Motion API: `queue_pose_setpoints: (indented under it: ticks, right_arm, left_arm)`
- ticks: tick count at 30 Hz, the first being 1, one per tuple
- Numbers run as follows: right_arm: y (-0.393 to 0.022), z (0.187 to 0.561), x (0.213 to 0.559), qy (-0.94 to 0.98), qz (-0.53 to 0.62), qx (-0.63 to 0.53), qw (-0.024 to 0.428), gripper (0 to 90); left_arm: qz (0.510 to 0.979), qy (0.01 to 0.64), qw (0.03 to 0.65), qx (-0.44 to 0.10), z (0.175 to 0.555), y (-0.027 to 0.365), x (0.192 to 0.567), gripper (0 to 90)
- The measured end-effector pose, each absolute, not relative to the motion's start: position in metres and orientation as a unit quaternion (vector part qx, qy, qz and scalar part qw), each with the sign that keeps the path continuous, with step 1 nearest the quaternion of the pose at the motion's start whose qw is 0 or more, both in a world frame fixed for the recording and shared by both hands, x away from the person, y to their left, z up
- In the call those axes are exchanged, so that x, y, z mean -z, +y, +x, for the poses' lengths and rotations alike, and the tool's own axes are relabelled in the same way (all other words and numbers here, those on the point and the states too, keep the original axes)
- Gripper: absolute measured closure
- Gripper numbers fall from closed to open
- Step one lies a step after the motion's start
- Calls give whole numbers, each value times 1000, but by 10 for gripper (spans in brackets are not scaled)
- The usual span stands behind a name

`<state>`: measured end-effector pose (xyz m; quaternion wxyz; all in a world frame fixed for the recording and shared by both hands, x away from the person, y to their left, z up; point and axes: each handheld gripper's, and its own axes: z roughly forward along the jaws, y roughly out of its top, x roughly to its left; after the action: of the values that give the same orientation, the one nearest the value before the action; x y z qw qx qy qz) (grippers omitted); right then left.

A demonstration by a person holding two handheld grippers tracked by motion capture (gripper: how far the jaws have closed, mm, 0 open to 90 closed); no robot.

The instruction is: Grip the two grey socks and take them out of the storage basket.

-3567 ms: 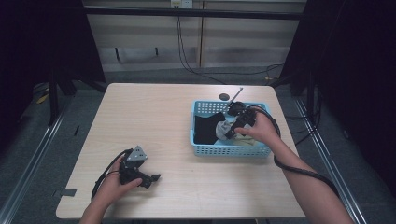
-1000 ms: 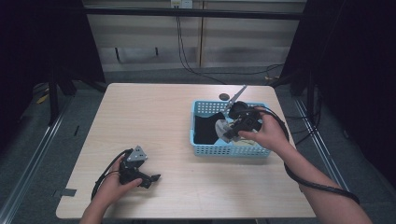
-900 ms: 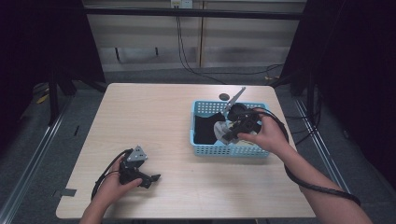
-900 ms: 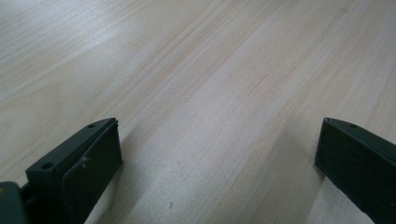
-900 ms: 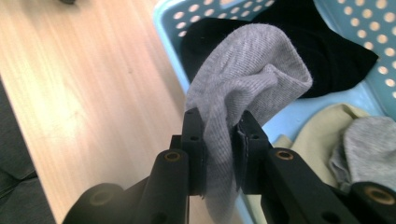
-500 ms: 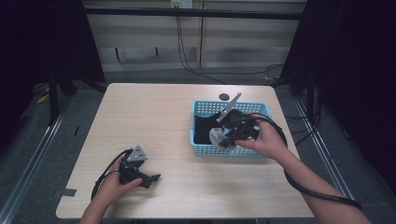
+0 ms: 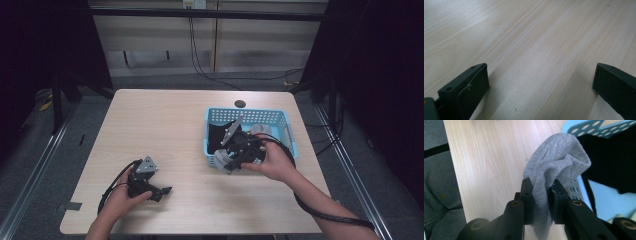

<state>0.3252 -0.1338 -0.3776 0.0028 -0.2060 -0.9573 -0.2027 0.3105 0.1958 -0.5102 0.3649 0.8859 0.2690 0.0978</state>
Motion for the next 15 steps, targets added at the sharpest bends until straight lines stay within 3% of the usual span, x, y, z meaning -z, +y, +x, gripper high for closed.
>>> queue_pose_setpoints:
  ticks: [15]
  right_arm:
    - [-113,318,409,-963,-190,191,18,749]
  left_arm:
    - [886,270,366,-96,310,196,510,0]
